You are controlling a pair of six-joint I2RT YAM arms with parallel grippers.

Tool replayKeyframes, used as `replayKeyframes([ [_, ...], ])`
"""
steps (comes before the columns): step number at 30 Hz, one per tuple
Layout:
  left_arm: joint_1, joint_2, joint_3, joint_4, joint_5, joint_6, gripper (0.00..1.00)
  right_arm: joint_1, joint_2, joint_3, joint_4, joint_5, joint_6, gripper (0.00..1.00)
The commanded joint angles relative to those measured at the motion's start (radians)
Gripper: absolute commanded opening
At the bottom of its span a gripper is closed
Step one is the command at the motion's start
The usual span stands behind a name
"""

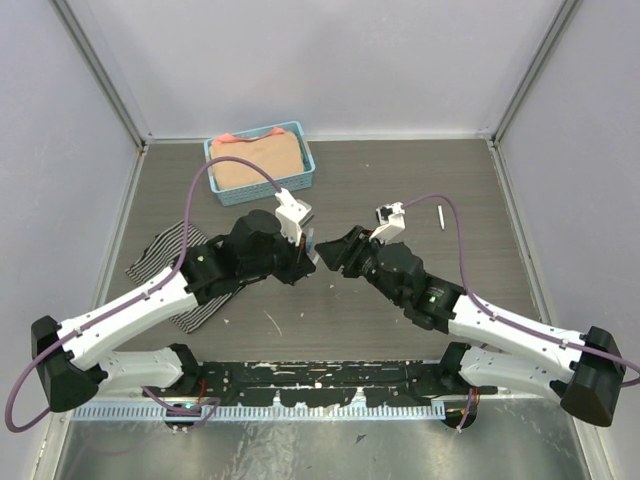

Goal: Insert the pens into the pen caps
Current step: Pick up the pen from the center of the board.

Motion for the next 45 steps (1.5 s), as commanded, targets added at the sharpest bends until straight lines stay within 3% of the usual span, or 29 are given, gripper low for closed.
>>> replayKeyframes([
  [1, -0.004, 0.003, 0.037, 0.008, 0.034, 0.004, 0.0, 0.006, 0.017, 0.045, 0.091, 0.021, 0.027, 0.48],
  [7, -0.004, -0.001, 0.038, 0.004, 0.038, 0.007, 0.0, 0.007, 0.052, 0.069, 0.069, 0.021, 0.046, 0.41],
  [17, -0.004, -0.001, 0.044, -0.007, 0.02, 0.015, 0.0, 0.006, 0.064, 0.07, 0.095, -0.029, 0.054, 0.18],
  [21, -0.004, -0.002, 0.047, -0.003, 0.023, 0.015, 0.19, 0.007, 0.058, 0.068, 0.095, -0.037, 0.056, 0.02],
  [26, -0.004, -0.006, 0.04, 0.012, 0.039, 0.017, 0.4, 0.007, 0.038, 0.072, 0.091, -0.041, 0.062, 0.0],
  [28, -0.004, -0.005, 0.038, 0.017, 0.045, 0.017, 0.41, 0.006, 0.033, 0.075, 0.093, -0.049, 0.07, 0.0],
  [33, -0.003, 0.001, 0.031, 0.02, 0.063, 0.017, 0.41, 0.007, 0.031, 0.076, 0.108, -0.07, 0.089, 0.0],
  [37, -0.004, 0.004, 0.027, 0.022, 0.078, 0.018, 0.35, 0.006, 0.033, 0.077, 0.118, -0.08, 0.099, 0.0],
  [45, -0.004, -0.001, 0.029, 0.013, 0.075, 0.025, 0.02, 0.007, 0.035, 0.086, 0.088, -0.054, 0.089, 0.03],
])
